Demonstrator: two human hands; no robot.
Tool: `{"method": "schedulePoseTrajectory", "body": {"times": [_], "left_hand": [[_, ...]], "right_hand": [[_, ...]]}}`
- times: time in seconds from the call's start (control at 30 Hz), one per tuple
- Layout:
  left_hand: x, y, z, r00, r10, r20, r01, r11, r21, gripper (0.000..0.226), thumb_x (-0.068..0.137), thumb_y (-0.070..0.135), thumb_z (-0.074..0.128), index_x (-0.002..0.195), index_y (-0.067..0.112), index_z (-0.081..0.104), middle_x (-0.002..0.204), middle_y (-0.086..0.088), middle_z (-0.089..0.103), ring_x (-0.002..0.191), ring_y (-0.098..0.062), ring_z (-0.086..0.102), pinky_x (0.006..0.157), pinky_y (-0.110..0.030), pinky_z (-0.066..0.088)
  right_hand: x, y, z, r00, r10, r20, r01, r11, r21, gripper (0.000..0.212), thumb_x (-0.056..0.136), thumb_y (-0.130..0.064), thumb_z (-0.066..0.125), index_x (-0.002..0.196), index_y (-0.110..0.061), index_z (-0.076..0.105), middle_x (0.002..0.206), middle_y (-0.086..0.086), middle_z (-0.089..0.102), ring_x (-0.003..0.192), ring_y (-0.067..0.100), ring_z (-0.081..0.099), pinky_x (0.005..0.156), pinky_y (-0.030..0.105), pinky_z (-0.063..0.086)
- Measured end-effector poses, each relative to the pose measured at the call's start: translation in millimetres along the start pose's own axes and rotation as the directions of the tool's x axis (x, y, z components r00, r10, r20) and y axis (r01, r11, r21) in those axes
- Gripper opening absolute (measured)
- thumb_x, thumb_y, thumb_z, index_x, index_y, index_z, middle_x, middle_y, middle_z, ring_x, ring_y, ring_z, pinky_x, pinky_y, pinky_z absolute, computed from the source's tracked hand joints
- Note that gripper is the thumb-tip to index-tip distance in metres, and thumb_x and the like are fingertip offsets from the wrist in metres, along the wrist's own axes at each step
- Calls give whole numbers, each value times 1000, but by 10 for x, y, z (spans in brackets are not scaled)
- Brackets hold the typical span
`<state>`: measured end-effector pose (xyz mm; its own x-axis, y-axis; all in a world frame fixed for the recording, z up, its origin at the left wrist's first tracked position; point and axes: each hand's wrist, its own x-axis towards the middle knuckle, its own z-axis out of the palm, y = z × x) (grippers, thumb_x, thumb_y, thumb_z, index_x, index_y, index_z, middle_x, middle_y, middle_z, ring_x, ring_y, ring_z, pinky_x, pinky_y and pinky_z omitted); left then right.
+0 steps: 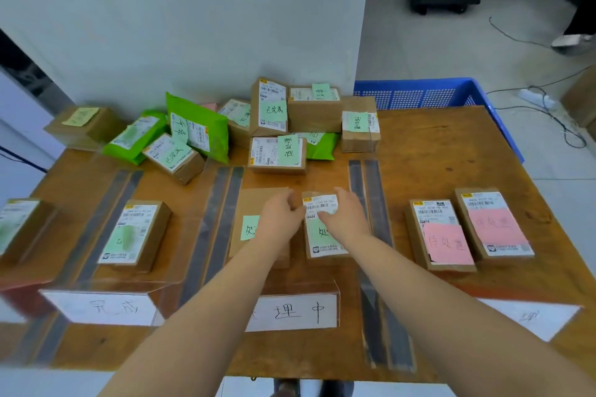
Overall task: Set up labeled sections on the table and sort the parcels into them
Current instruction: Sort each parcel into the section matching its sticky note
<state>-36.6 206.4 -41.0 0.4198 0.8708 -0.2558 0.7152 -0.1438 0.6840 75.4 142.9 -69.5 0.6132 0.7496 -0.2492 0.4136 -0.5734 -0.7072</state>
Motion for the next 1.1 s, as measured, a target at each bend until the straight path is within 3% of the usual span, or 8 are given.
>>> {"method": "schedulePoseTrajectory", "body": {"times": [0.07,0.37,0.5,0.6,0.8,0.9,1.0,1.1], "left_hand": [[112,35,-204,998,-8,-69,5,999,-44,46,88,24,57,132,15,47,132,-4,54,117,-22,52,92,-31,43],[752,-104,-540,995,-30,-99,21,995,-99,48,86,23,60,130,10,47,127,-9,57,114,-22,54,89,-29,42],[1137,-234,-536,993,-88,-75,81,992,-95,49,85,20,59,131,7,46,129,-12,56,114,-25,55,91,-33,47],[1452,-392,-525,988,-121,-93,115,991,-61,44,85,19,61,124,3,49,126,-13,58,109,-26,57,75,-28,41],[1879,-730,-401,961,-273,-49,270,961,-58,52,84,29,64,122,0,44,120,-16,56,103,-29,56,71,-31,41],[1965,-787,-330,958,-285,10,283,945,-163,42,85,25,63,118,2,49,121,-12,61,102,-26,59,73,-32,47],[1944,-788,-338,948,-318,-1,305,908,-287,41,86,21,63,121,4,50,123,-12,60,103,-26,61,85,-41,53],[1862,-758,-399,946,-325,-14,297,880,-370,43,87,16,61,126,5,47,125,-11,58,94,-20,61,80,-36,56]], "right_hand": [[90,-186,-84,995,-96,21,96,995,-30,62,86,-26,64,140,-15,36,144,6,38,130,24,40,102,34,38],[742,-717,-55,971,-206,119,216,974,-74,57,84,-25,66,135,-13,43,138,8,46,125,22,45,98,30,39],[1104,-759,58,977,-182,112,194,975,-112,59,83,-24,68,135,-13,43,139,8,44,128,23,42,102,30,35],[1415,-748,194,979,-159,129,179,971,-161,61,83,-26,68,136,-13,42,140,8,43,129,23,39,104,30,32],[1873,-697,423,991,-81,109,99,980,-174,66,81,-22,69,138,-12,38,140,11,38,129,26,39,105,32,32],[1977,-667,479,997,-7,80,15,995,-101,64,81,-20,69,137,-10,39,139,11,41,125,25,44,102,31,36],[1985,-651,478,996,13,87,-4,995,-96,56,82,-19,69,131,-9,47,132,12,50,119,25,50,98,32,40],[1911,-672,434,998,9,68,-6,999,-45,52,81,-18,70,128,-8,50,130,10,53,115,24,53,94,32,44]]}}
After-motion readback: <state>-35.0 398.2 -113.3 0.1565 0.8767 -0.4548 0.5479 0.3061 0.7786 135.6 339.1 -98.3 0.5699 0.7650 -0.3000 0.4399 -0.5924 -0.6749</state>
